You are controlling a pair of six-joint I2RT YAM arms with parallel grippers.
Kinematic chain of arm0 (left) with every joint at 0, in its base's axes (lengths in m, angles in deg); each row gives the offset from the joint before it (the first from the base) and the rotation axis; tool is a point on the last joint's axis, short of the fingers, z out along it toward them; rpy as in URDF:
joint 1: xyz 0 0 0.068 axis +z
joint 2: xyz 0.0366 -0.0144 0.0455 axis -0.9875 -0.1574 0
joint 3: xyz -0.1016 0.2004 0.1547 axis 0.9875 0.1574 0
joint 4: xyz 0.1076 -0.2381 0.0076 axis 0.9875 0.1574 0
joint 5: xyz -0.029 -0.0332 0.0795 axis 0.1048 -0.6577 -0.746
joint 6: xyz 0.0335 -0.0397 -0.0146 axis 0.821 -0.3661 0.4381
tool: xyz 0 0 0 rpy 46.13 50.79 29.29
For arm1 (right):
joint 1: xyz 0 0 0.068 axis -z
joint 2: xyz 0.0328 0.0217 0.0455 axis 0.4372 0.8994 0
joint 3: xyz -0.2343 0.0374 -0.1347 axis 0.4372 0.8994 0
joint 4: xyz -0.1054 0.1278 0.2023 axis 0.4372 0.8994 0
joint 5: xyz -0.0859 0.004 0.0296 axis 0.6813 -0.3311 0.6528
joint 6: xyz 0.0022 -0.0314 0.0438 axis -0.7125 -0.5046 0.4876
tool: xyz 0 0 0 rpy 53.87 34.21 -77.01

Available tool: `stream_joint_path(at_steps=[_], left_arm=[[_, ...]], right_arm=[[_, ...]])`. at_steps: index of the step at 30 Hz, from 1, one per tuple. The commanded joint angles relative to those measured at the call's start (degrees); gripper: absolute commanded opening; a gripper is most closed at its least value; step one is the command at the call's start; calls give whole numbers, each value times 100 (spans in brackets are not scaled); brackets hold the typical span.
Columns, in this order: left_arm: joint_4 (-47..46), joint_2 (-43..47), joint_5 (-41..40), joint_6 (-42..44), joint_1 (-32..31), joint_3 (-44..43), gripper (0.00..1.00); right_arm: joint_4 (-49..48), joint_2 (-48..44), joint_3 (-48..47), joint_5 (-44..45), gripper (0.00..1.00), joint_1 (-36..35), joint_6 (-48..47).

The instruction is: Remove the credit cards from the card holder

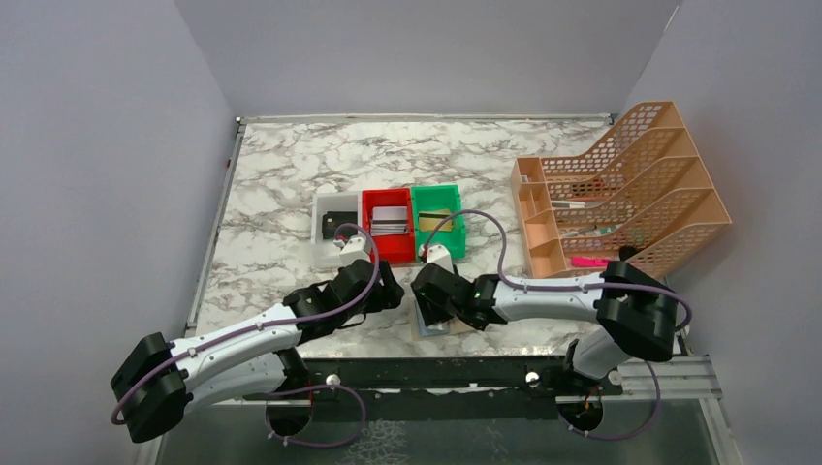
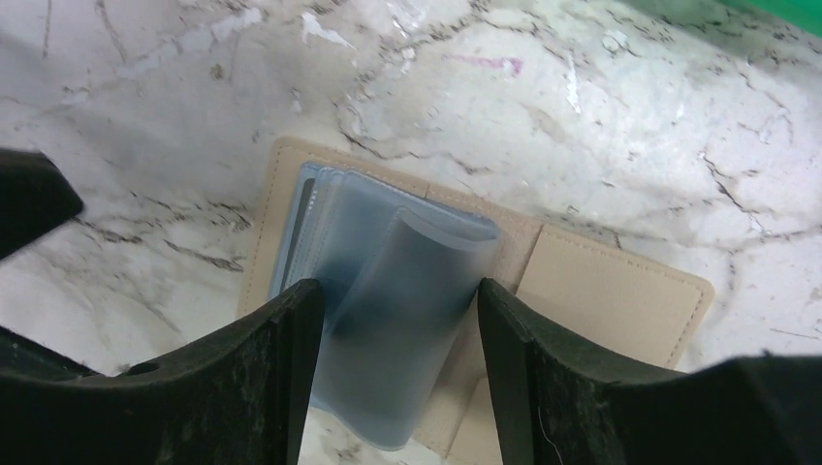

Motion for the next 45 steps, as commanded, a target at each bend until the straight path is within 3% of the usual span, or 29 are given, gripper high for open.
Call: stream_joint_path(at_steps=[1, 14, 24, 36, 45], left_arm=[[64, 89, -186, 1, 16, 46, 68], [249, 199, -337, -66, 95, 94, 68], [288, 207, -342, -121, 165, 166, 69], [301, 384, -332, -138, 227, 259, 69], [305, 439, -284, -121, 262, 282, 69]], right_arm=[[860, 589, -319, 723, 66, -195, 298], [747, -88, -490, 291, 73, -197, 291], [599, 411, -656, 87, 74, -208, 296], [901, 709, -938, 559, 77, -534, 639], [522, 581, -628, 315, 46, -533, 705]])
